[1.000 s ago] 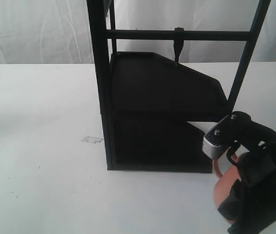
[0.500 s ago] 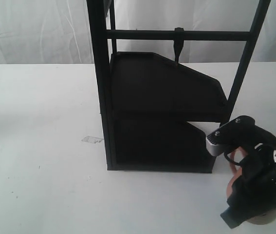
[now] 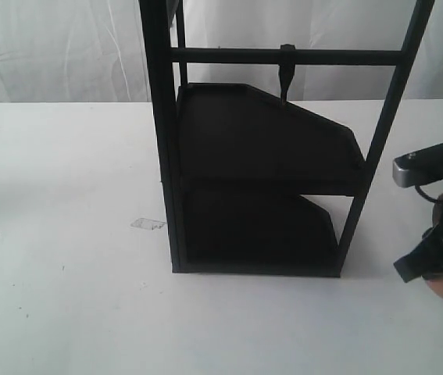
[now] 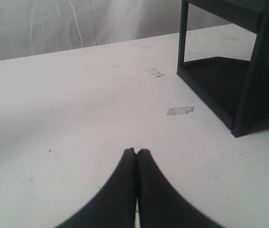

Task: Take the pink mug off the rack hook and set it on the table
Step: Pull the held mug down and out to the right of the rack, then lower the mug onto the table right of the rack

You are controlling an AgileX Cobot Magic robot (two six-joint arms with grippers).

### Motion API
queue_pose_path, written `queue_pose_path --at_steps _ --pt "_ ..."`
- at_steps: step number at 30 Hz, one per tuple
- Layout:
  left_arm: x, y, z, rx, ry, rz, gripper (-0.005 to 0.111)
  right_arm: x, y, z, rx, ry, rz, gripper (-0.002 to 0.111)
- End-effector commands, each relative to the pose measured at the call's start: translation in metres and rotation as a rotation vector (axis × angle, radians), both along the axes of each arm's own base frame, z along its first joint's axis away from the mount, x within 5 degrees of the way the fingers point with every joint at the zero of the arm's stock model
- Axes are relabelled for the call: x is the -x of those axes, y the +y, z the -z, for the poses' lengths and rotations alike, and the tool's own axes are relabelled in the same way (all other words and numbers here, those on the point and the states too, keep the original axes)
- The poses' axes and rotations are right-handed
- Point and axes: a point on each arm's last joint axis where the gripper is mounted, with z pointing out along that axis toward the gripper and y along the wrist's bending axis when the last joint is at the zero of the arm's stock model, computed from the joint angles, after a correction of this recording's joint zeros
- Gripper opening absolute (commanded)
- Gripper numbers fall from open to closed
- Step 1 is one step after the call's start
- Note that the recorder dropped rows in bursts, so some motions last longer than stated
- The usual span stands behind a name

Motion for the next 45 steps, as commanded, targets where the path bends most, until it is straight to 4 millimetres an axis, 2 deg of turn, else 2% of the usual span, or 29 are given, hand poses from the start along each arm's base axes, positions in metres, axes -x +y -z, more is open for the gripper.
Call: queue_pose_path --at_steps 1,3,4,10,13,19,24,45 --pt "0.0 0.0 0.002 0.011 0.006 -0.004 0.0 -0.028 -0.014 0.006 0.017 0.043 0.029 0.003" --pt "0.0 0.0 0.002 0.011 0.006 -0.004 0.0 -0.041 -0.017 0.008 0.015 0.064 0.025 0.003" --pt "0.0 0.0 0.002 0.011 0.006 -0.004 0.0 -0.056 -0.021 0.01 0.001 0.077 0.047 0.003" --pt "0.0 0.0 0.002 0.011 0.006 -0.004 0.0 -0.097 -0.031 0.012 -0.1 0.072 0.152 0.003" --pt "0.0 0.0 0.002 0.011 0.006 -0.004 0.0 -0.125 -0.031 0.017 -0.126 0.062 0.175 0.003" --pt "0.0 0.0 0.002 0.011 0.006 -0.004 0.0 -0.151 -0.03 0.04 -0.161 0.119 0.223 0.003" --pt "0.0 0.0 0.002 0.011 0.006 -0.004 0.0 -0.159 -0.03 0.046 -0.163 0.133 0.225 0.003" --pt "0.0 0.0 0.002 0.011 0.006 -0.004 0.0 -0.156 -0.03 0.047 -0.141 0.155 0.196 0.003"
